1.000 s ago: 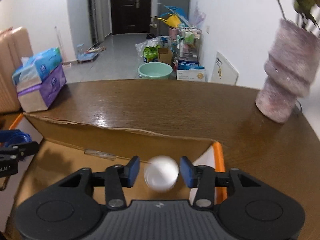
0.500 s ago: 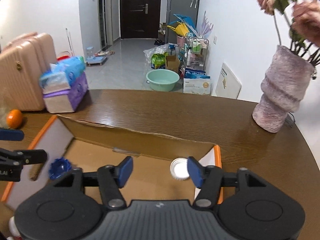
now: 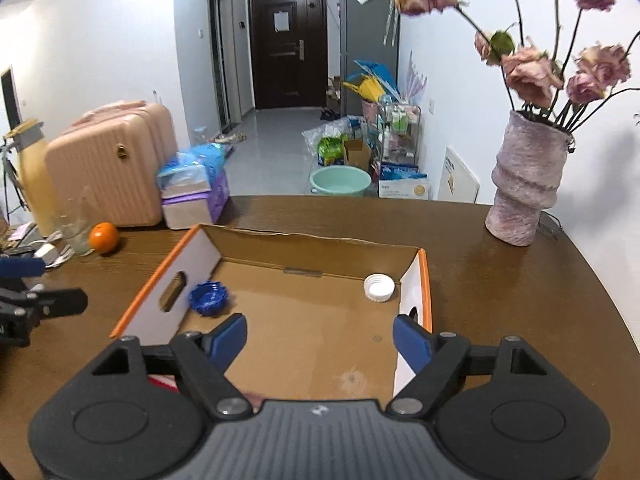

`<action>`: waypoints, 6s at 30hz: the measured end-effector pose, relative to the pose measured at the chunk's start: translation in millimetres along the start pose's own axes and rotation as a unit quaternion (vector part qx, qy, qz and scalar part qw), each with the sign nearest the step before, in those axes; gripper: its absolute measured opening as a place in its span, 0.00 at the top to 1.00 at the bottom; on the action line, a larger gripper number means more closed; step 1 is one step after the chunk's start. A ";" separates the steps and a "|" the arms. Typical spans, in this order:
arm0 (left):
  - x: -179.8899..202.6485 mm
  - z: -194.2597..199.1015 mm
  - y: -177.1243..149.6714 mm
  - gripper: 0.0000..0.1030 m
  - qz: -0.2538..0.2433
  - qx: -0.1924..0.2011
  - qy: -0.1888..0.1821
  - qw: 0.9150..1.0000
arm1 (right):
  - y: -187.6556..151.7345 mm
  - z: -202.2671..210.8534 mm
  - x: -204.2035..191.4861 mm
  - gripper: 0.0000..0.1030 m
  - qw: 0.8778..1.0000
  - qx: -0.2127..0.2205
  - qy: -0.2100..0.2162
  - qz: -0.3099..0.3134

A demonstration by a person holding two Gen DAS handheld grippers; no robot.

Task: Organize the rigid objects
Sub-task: 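Withdraw both tools from the box back toward the remaining items, then grasp the white round lid with the left gripper while the right grasps the white plug, then carry the lid and plug into the box and open both grippers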

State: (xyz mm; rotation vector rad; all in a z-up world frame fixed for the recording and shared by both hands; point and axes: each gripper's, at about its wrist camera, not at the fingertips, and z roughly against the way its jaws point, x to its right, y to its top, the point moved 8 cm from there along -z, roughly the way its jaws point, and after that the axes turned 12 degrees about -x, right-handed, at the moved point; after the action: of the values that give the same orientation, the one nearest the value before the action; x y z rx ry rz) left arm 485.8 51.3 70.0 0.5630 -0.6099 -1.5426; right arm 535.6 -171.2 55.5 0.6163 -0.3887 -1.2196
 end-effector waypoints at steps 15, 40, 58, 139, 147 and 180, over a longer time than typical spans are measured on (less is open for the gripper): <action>9.2 87.7 -82.3 0.00 0.019 0.179 -0.022 0.983 | -78.0 85.8 -40.3 0.23 0.982 0.187 0.011 0.010; 8.0 202.4 -334.2 0.00 -0.002 0.277 0.078 0.958 | -330.0 180.1 -116.1 0.02 0.954 0.299 0.019 -0.032; 36.5 159.1 -309.2 0.00 -0.038 0.239 0.062 0.968 | -344.3 139.7 -111.9 0.03 0.964 0.263 0.000 -0.032; 59.5 172.6 -258.2 0.61 0.018 0.250 0.001 0.968 | -274.0 156.1 -87.4 0.70 0.954 0.296 -0.039 0.012; 66.4 216.7 -273.1 0.61 0.010 0.286 0.000 0.958 | -306.5 197.7 -118.9 0.70 0.944 0.326 -0.027 0.033; 65.1 75.1 -135.2 0.61 -0.014 0.247 0.005 0.969 | -163.7 94.3 -39.8 0.70 0.956 0.291 -0.035 0.021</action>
State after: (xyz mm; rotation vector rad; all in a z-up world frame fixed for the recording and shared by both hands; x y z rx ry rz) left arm 332.0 -5.3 34.1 0.9568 -0.9923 -1.4135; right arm 345.5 -189.9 27.7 1.0639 -0.8332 -1.0860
